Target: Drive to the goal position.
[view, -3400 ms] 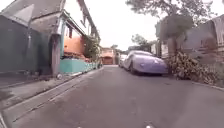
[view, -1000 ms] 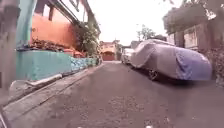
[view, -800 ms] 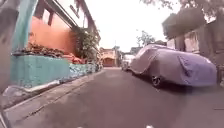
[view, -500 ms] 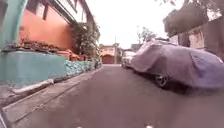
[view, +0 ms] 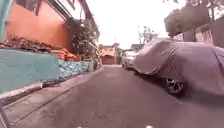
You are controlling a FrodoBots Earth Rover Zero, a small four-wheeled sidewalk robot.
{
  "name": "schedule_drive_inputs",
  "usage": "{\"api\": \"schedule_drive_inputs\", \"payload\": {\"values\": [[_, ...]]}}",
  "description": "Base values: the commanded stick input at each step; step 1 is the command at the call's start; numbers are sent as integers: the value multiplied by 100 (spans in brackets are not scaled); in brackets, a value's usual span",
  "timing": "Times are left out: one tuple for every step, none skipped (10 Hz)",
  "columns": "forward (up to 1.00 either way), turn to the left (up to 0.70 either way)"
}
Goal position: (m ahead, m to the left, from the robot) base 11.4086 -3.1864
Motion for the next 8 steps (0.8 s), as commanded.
{"api": "schedule_drive_inputs", "payload": {"values": [[100,0],[100,0],[100,0],[100,0],[100,0],[100,0],[100,0],[100,0]]}}
